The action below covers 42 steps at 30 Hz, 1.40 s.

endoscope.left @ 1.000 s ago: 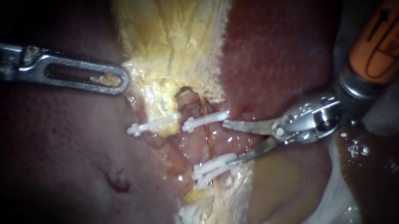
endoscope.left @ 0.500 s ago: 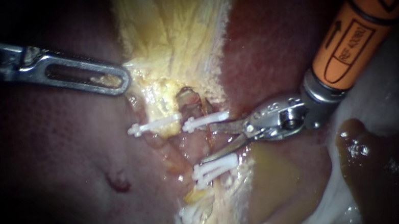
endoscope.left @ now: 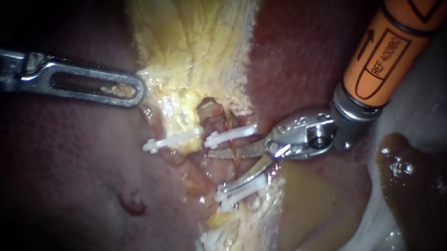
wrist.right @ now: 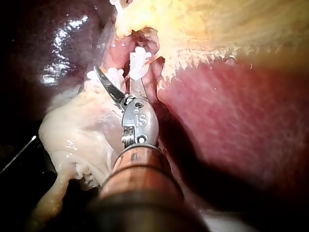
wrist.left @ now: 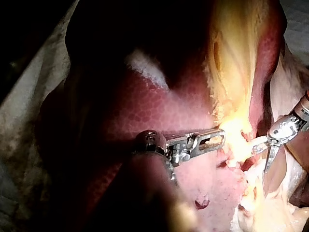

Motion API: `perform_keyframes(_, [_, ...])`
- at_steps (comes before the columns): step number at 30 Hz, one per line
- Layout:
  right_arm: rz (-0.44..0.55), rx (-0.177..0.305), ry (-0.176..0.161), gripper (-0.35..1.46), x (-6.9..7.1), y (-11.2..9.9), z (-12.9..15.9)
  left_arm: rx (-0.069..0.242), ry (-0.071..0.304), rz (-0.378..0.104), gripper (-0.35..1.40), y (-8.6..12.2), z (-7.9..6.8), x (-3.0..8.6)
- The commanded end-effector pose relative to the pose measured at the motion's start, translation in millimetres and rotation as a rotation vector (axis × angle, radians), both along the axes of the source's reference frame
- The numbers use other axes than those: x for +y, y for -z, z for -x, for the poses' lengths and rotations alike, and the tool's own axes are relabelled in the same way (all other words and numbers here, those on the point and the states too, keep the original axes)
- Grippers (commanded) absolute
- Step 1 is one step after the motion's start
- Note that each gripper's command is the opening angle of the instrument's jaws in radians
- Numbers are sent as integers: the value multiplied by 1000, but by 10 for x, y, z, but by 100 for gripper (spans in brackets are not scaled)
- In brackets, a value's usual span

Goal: Go to the cutting position right tube

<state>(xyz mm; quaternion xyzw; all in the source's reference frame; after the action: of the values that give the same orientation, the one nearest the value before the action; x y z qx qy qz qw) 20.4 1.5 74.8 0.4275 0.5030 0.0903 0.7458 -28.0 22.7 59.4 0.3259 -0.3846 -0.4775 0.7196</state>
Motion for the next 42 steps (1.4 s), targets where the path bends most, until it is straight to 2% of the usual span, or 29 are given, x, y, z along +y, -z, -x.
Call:
perform_keyframes(1, [-3, 9, 4, 138, 0, 2, -2, 0, -1, 0, -35, 0, 0, 0])
perform_keyframes(6, [-41, 51, 10, 136, -5, 9, -8, 0, -1, 0, -35, -1, 0, 0])
perform_keyframes(12, [-61, 76, 23, 134, -8, 14, -20, 0, -1, 0, -35, -2, 0, 1])
perform_keyframes(18, [-74, 88, 11, 134, -8, 15, -32, 0, -1, 0, -35, -2, 1, 2])
perform_keyframes(31, [-106, 116, -47, 134, 0, 18, -57, 0, 0, 0, -35, -3, 2, 2])
perform_keyframes(42, [-112, 122, -44, 134, -2, 32, -54, 0, -1, 0, -35, -3, 1, 2])
